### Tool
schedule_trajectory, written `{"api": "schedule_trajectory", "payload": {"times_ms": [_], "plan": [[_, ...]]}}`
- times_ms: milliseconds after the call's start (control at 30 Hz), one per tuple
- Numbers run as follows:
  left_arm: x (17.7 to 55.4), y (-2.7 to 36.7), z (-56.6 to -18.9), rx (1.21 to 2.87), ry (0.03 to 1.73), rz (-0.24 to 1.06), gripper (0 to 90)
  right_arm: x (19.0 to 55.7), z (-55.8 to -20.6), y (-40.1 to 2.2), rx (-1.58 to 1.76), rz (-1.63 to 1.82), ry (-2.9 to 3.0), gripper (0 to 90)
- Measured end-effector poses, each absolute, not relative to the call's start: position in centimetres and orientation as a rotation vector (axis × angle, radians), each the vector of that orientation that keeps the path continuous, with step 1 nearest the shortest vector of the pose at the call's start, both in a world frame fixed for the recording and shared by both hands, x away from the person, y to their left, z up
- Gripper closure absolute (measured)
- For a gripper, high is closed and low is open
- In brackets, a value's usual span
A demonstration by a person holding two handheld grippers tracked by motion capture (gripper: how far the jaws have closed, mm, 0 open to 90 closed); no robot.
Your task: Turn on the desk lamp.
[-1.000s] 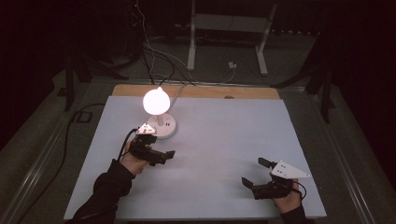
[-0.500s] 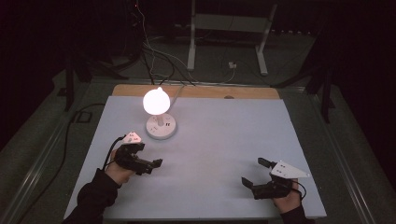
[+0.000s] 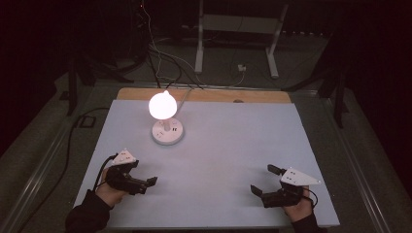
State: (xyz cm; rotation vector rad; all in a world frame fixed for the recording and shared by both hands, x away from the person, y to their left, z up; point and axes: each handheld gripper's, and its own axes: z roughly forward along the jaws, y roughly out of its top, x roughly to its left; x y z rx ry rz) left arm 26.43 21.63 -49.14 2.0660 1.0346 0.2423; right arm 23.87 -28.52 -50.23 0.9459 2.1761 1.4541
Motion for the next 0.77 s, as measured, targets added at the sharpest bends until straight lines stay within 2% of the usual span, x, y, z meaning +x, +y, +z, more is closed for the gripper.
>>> {"api": "schedule_trajectory", "payload": {"times_ms": [233,767], "plan": [[25.0,22.6,-50.0,2.058,1.01,0.304,0.3,23.9,-50.3,-28.5,0.948,1.455,2.178,0.0],[24.7,22.2,-51.4,2.121,0.938,0.307,0.3,24.0,-50.4,-28.4,0.942,1.454,2.199,0.0]]}}
